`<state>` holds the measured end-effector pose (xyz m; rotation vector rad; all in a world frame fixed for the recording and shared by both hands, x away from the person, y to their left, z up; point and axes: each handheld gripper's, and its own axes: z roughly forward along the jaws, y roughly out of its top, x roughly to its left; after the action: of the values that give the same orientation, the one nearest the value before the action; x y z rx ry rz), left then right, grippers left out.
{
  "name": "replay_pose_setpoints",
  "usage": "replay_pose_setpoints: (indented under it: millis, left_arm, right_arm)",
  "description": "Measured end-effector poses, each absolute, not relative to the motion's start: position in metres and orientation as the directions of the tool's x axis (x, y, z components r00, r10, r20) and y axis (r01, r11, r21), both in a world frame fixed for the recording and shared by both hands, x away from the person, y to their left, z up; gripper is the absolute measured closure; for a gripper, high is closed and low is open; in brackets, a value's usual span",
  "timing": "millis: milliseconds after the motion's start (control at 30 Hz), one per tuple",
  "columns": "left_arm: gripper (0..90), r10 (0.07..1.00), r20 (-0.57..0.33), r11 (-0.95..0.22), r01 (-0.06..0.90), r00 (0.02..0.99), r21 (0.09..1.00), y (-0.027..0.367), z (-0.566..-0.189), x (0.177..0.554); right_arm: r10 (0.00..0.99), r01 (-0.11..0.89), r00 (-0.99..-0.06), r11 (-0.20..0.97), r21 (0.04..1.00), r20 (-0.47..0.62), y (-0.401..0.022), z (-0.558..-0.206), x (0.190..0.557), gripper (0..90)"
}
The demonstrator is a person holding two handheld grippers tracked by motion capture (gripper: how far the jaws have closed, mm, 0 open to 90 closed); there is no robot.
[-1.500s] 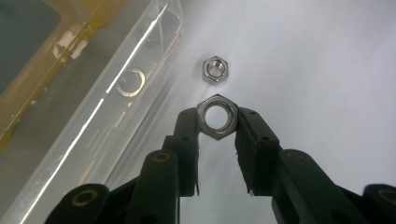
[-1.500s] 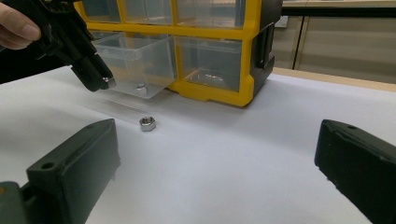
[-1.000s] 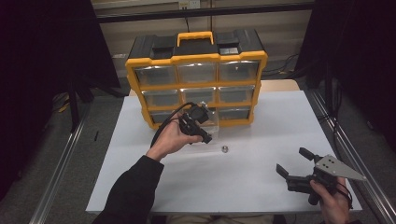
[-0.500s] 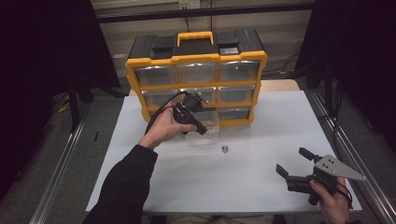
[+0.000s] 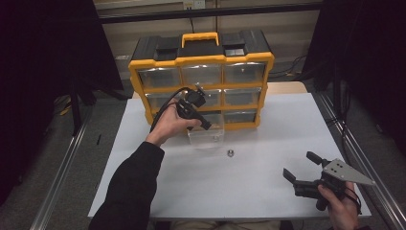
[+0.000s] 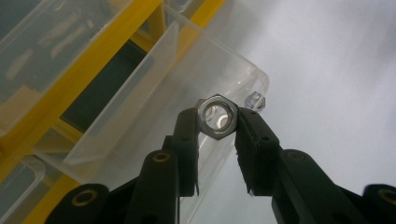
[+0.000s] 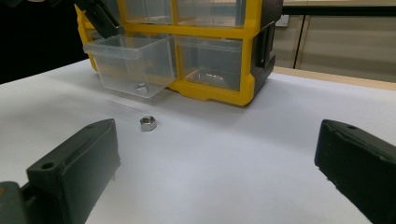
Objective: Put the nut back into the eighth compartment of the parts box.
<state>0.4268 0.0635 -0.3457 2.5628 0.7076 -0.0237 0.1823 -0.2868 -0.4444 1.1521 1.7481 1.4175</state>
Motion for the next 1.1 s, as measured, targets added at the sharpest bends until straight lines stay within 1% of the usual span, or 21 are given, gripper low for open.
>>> replay_pose_setpoints:
  millis: [33,67,200,267,400,433,500,533,600,667,700,767,800,900,933,967,1100]
  left_arm:
    - [70.2,0.468,-0.131,-0.759,0.474,0.874,0.446,0.063,-0.347,0.428]
    - [70.2,0.483,-0.132,-0.756,0.488,0.865,0.436,0.061,-0.348,0.427]
    - [70.2,0.489,-0.132,-0.750,0.494,0.862,0.440,0.058,-0.352,0.431]
    - [70.2,0.495,-0.111,-0.755,0.490,0.861,0.436,0.056,-0.356,0.432]
    - [70.2,0.505,-0.109,-0.756,0.500,0.856,0.422,0.055,-0.360,0.437]
    - [70.2,0.510,-0.102,-0.751,0.500,0.854,0.431,0.054,-0.362,0.437]
    - [70.2,0.500,-0.112,-0.766,0.498,0.859,0.406,0.054,-0.363,0.438]
    - [70.2,0.493,-0.089,-0.777,0.484,0.865,0.402,0.054,-0.365,0.440]
    - [70.2,0.486,-0.075,-0.786,0.473,0.871,0.398,0.053,-0.366,0.442]
    - [70.2,0.498,-0.071,-0.788,0.485,0.864,0.378,0.053,-0.368,0.443]
    - [70.2,0.490,-0.070,-0.792,0.477,0.869,0.382,0.053,-0.370,0.444]
    - [70.2,0.509,-0.090,-0.772,0.500,0.856,0.393,0.052,-0.371,0.443]
    - [70.2,0.492,-0.085,-0.778,0.482,0.866,0.404,0.052,-0.372,0.444]
    - [70.2,0.497,-0.071,-0.781,0.482,0.865,0.397,0.052,-0.372,0.444]
    - [70.2,0.473,-0.058,-0.799,0.456,0.879,0.391,0.052,-0.371,0.446]
    - [70.2,0.494,-0.074,-0.785,0.481,0.866,0.391,0.052,-0.372,0.444]
    - [70.1,0.488,-0.066,-0.788,0.472,0.870,0.394,0.052,-0.372,0.443]
  right_arm:
    - [0.895,0.250,-0.440,0.051,0.967,0.066,-0.287,-0.444,0.182,0.0]
    - [0.895,0.250,-0.441,0.051,0.967,0.067,-0.287,-0.444,0.182,0.0]
    - [0.895,0.250,-0.441,0.051,0.967,0.067,-0.287,-0.444,0.182,0.0]
    - [0.896,0.248,-0.439,0.053,0.967,0.064,-0.287,-0.444,0.182,0.0]
    - [0.896,0.248,-0.440,0.050,0.967,0.066,-0.287,-0.444,0.182,0.0]
    - [0.895,0.248,-0.441,0.051,0.967,0.066,-0.287,-0.444,0.182,0.0]
    - [0.895,0.247,-0.441,0.052,0.968,0.064,-0.287,-0.444,0.182,0.0]
    - [0.895,0.249,-0.440,0.051,0.967,0.066,-0.287,-0.444,0.182,0.0]
    - [0.896,0.248,-0.439,0.051,0.967,0.065,-0.287,-0.444,0.182,0.0]
    - [0.896,0.248,-0.440,0.052,0.967,0.064,-0.287,-0.444,0.182,0.0]
    - [0.896,0.248,-0.440,0.052,0.967,0.065,-0.287,-0.444,0.182,0.0]
    - [0.896,0.248,-0.440,0.052,0.967,0.065,-0.287,-0.444,0.182,0.0]
    - [0.896,0.248,-0.439,0.052,0.967,0.065,-0.287,-0.444,0.182,0.0]
    - [0.896,0.248,-0.439,0.052,0.967,0.064,-0.287,-0.444,0.182,0.0]
    - [0.896,0.248,-0.439,0.052,0.967,0.064,-0.287,-0.444,0.182,0.0]
    - [0.896,0.247,-0.438,0.052,0.968,0.064,-0.287,-0.444,0.182,0.0]
    - [0.896,0.247,-0.439,0.052,0.968,0.064,-0.287,-0.444,0.182,0.0]
